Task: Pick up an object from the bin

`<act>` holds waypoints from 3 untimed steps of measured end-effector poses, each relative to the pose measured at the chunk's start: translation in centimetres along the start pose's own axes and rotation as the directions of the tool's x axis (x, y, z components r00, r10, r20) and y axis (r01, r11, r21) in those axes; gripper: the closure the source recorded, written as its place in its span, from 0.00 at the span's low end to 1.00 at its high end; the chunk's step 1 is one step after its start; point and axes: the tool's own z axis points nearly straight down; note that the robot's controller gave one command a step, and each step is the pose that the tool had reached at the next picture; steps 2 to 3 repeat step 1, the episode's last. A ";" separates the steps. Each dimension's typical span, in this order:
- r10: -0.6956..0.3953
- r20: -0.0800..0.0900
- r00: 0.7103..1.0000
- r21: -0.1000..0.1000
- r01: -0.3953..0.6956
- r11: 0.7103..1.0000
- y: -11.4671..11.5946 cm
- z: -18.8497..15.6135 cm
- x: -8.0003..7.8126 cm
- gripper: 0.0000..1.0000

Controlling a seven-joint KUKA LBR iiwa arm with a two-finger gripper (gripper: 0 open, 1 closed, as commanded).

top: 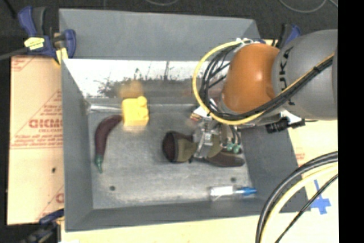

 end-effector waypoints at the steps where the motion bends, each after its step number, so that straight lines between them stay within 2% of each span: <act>1: 0.000 0.002 1.000 0.000 0.000 1.000 0.0 -1.4 -0.1 1.00; 3: 0.000 0.002 1.000 0.000 0.000 1.000 0.0 -1.4 -0.1 1.00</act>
Offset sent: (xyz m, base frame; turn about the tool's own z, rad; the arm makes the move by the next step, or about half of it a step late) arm -0.0001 -0.0002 0.0053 0.0000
